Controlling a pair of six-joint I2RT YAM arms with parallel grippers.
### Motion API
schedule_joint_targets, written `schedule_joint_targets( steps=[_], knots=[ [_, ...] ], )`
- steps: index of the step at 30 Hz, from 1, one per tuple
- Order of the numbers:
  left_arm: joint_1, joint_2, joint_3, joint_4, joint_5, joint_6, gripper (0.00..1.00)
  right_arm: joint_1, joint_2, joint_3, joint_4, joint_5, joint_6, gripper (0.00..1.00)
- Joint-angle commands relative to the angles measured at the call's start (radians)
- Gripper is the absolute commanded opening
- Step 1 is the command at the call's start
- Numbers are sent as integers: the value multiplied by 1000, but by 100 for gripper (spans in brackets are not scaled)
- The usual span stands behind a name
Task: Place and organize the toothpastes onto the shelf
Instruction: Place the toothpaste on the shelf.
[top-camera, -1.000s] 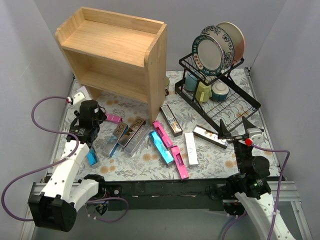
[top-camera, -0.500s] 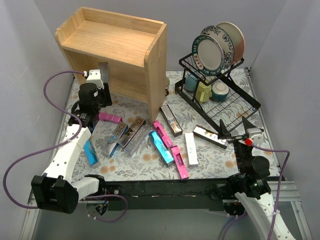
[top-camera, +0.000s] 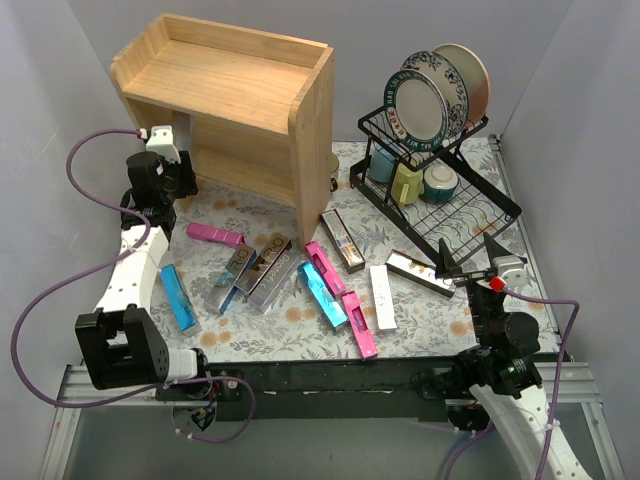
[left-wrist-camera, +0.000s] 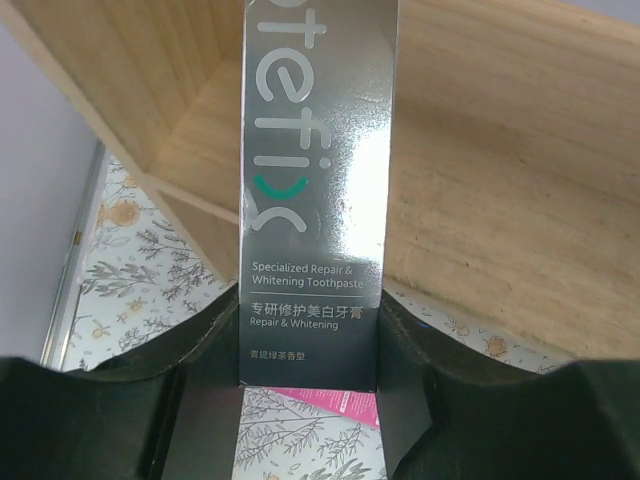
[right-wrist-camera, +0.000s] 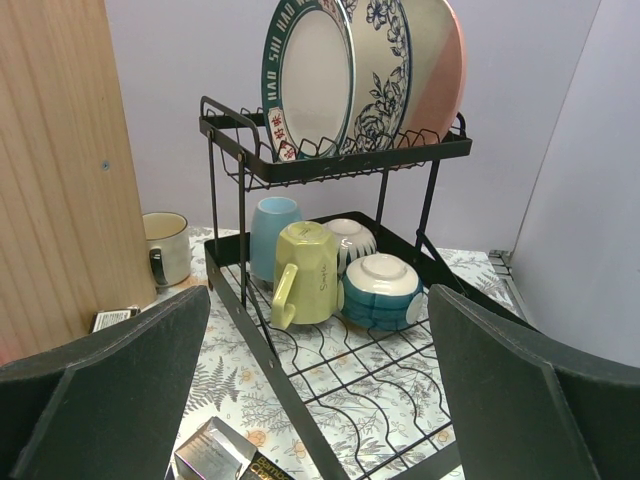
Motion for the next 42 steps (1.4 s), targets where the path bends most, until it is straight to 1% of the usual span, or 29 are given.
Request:
schedule_joint_targets(
  steps=[1,3,6,9,10,11,13,14,15,16,20,21,23,24,25,27,28,29,31,33,36,42],
  knots=[
    [19,41,73,81,65,19,43,6,-67,1,39,2,-12,99],
    [25,68,84,90,66,13,44,6,-65,3,35,3,-11,99],
    [36,98,106,95,65,-3,51,6,-62,3,34,3,-12,99],
    [43,101,115,98,57,-20,55,6,-59,6,32,0,-12,99],
    [43,96,113,102,52,-28,58,6,-59,6,32,2,-12,99],
    [45,95,113,102,51,-34,64,6,-59,6,31,2,-12,98],
    [45,78,113,92,28,-51,72,6,-59,6,31,2,-12,99],
    [45,67,110,87,16,-77,84,6,-59,6,31,2,-12,99],
    [45,56,106,85,-21,-95,92,6,-59,6,31,0,-12,99],
    [45,44,98,78,-43,-123,98,6,-59,6,31,0,-12,99],
    [46,-43,64,20,-126,-287,98,6,-60,6,29,3,-12,99],
    [48,-63,35,13,-142,-388,98,6,-62,6,29,2,-12,99],
    [60,-99,5,-7,-170,-515,98,6,-66,6,31,2,-12,99],
    [66,-129,-11,-14,-169,-643,98,6,-65,6,31,3,-12,99],
    [83,-143,-49,-19,-164,-722,98,6,-66,6,31,3,-12,99],
    [108,-171,-89,-4,-107,-844,98,6,-70,6,31,6,-12,99],
    [115,-174,-127,22,-83,-958,98,7,-71,6,29,3,-12,99],
    [121,-174,-143,39,-25,-999,98,6,-73,6,29,5,-12,99],
    [135,-160,-170,99,21,-1097,98,7,-77,6,29,3,-12,99],
    [143,-143,-195,153,75,-1126,98,7,-80,6,28,6,-11,99],
    [145,-113,-201,214,103,-1159,98,7,-85,6,26,11,-14,99],
    [145,-71,-204,269,106,-1192,98,6,-88,4,28,14,-14,99]
  ],
)
